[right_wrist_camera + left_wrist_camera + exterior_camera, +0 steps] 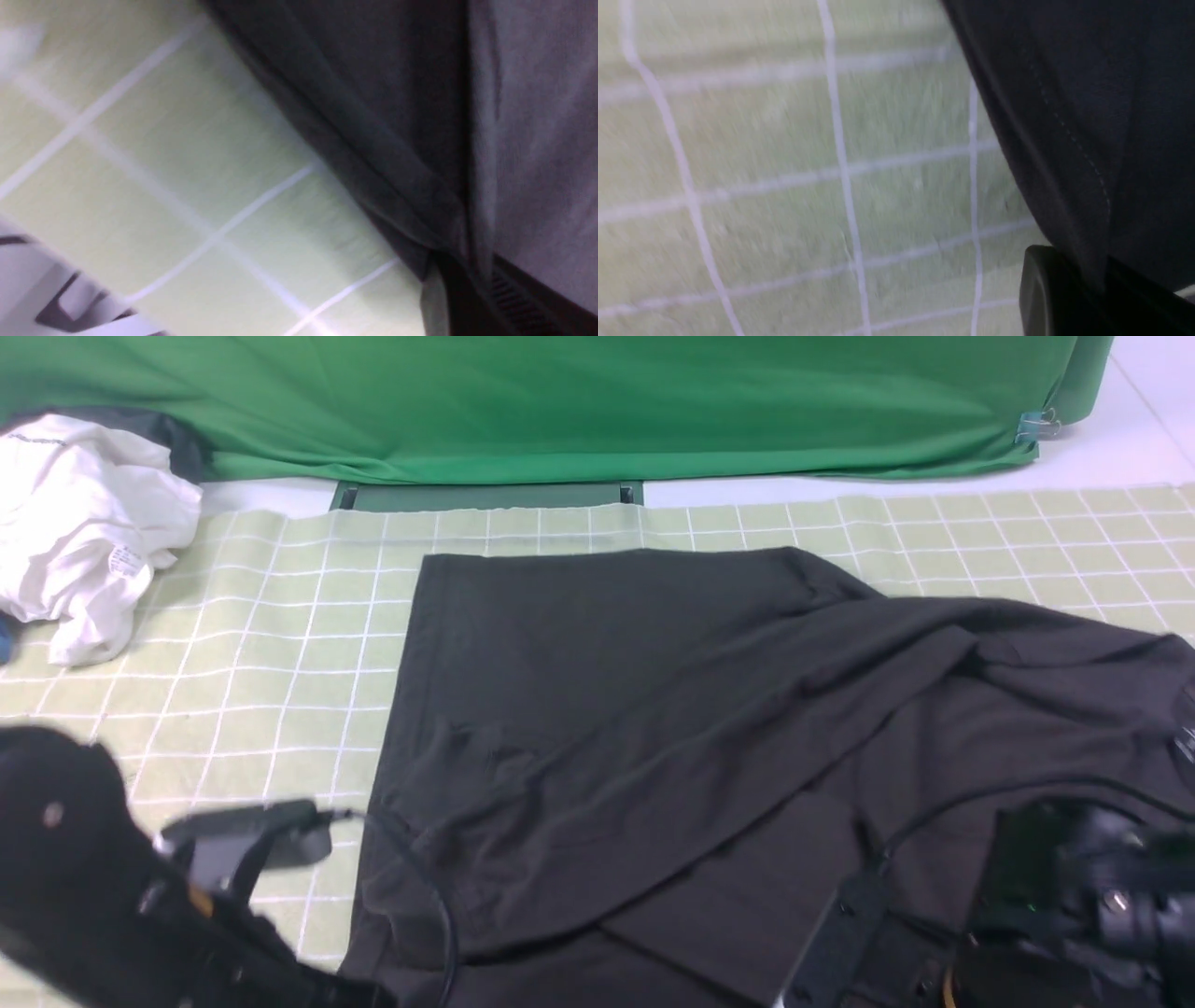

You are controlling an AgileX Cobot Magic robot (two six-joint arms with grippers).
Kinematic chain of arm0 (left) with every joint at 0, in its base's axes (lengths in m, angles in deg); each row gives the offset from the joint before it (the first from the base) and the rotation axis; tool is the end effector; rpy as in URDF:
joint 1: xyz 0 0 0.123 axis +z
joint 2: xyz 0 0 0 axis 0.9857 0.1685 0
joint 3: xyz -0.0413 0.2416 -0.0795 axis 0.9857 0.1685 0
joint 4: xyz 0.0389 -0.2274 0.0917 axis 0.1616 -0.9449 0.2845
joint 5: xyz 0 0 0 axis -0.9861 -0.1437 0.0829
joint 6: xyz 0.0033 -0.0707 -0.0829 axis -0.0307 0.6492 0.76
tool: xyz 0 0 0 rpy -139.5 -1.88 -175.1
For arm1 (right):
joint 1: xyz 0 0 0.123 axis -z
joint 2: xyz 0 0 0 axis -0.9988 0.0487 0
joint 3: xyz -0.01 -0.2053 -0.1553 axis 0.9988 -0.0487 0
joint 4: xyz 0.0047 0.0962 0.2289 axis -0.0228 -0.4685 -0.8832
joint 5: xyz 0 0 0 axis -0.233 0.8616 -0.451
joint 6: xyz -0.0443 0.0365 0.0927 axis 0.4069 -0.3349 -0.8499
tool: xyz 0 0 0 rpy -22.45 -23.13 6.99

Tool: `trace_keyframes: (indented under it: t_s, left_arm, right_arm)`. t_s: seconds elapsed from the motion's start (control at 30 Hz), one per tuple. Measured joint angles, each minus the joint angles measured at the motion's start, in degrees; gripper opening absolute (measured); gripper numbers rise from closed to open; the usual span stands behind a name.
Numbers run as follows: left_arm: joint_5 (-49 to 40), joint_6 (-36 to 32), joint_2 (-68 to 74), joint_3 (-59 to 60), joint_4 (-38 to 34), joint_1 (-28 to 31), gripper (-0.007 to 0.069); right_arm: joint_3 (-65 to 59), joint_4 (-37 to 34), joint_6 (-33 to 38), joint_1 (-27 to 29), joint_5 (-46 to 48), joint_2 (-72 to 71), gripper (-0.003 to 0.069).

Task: Fold a long-sleeved shirt over a green coffee tablecloth.
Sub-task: 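Fold the black garment in half by bringing its near edge over to the far edge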

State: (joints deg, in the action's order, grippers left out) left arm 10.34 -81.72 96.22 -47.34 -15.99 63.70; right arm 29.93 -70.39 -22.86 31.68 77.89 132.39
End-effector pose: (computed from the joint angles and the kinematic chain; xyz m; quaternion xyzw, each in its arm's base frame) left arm 0.1582 -0.0809 0.1579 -0.0103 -0.9882 0.1523 0.0126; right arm 0.1304 0.1802 0.1273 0.4386 -0.8981 0.0313 0.0043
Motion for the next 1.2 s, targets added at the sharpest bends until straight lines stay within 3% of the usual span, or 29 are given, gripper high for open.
trace_keyframes:
  t_s: [0.27,0.43,0.67,0.93,1.2]
  left_arm:
    - [-1.3,1.1,-7.1,0.0,-1.6,0.0,0.0021]
    - [0.6,1.4,-7.6,-4.4,-1.6,0.0,0.0021]
    - [10.7,4.9,-3.2,-6.6,0.6,0.0,0.0021]
    - [19.0,6.3,5.5,-13.5,1.2,0.0,0.0021]
    - [19.2,6.3,16.1,-24.8,2.7,0.3,0.0021]
  right_arm:
    - [-0.6,1.5,-1.3,-0.8,1.1,-5.0,0.0027]
    - [1.5,3.3,0.7,4.8,0.6,-5.6,0.0027]
    - [8.0,4.4,4.7,15.7,-4.7,-3.5,0.0026]
    - [17.2,4.6,9.0,21.7,-5.2,3.7,0.0024]
    - [28.8,4.6,12.4,26.5,-3.5,12.0,0.0024]
